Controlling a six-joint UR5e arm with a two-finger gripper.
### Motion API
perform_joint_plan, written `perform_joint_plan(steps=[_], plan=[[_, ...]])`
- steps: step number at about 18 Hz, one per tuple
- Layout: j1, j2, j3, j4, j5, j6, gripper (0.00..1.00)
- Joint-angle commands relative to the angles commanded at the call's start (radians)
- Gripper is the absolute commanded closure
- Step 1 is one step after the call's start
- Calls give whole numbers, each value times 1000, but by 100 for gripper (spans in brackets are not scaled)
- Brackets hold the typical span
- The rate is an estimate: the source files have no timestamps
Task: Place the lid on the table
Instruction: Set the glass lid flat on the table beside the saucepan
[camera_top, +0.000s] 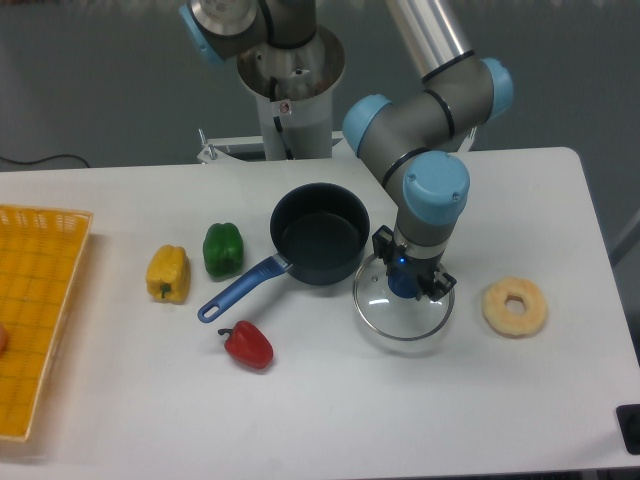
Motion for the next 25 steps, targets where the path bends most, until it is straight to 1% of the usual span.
perform_joint_plan(steps=[9,25], plan=[[-8,-21,0,9,2,0,46],[-15,-43,2,14,5,-2,44]])
